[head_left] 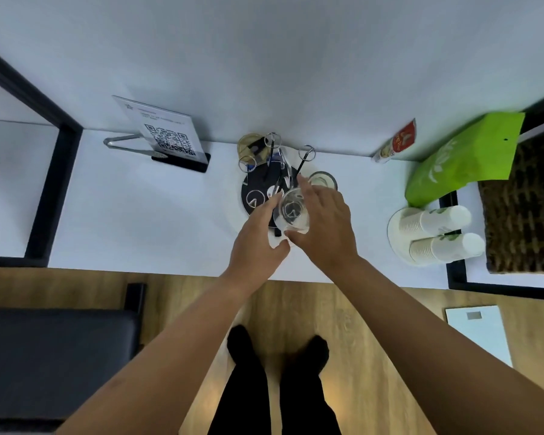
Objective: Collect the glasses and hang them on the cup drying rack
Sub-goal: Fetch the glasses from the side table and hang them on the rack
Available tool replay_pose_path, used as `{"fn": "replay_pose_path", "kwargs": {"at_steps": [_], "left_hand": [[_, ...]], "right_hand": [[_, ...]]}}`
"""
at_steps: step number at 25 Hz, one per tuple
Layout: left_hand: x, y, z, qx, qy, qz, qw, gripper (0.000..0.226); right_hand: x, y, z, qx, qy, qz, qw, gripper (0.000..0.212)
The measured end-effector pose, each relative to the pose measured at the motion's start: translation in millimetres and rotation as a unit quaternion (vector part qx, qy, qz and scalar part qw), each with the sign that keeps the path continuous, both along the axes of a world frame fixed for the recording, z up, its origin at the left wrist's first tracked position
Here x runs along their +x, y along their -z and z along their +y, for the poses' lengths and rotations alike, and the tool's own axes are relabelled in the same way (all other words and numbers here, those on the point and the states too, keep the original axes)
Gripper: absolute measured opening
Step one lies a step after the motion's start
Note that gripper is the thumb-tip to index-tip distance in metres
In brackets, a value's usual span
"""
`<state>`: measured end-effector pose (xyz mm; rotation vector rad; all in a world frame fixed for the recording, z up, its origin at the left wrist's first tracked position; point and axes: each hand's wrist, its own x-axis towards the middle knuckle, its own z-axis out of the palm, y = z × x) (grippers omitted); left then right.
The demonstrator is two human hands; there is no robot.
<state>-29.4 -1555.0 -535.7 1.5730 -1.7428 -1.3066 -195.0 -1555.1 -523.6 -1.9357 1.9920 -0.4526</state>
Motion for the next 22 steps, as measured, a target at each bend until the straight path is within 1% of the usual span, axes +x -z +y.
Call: {"fn": "replay_pose_path", "kwargs": {"at_steps": [4,11,15,22], "left_hand": [[-2,9,-6,0.028,-0.006,0.006,1.0,0.087],[-6,19,-9,0.051,-0.024,0.003,0.998,0.075],[-7,23,-9,0.053,-0.029,0.0,0.998,0.073],[-5,29,-9,0.048,-0.038,-0.001,0.998,0.071]], "right_hand": [[0,13,-6,-0.017,-0.019,0.053,0.998,0.116],[-3,32,-10,-0.02,-0.031,0.082,0.996,0.128],[-3,38,-9,-0.019,-0.028,0.088,0.996,0.132],[0,49,-9,-0.024,-0.029,0.11,0.993,0.128]]}}
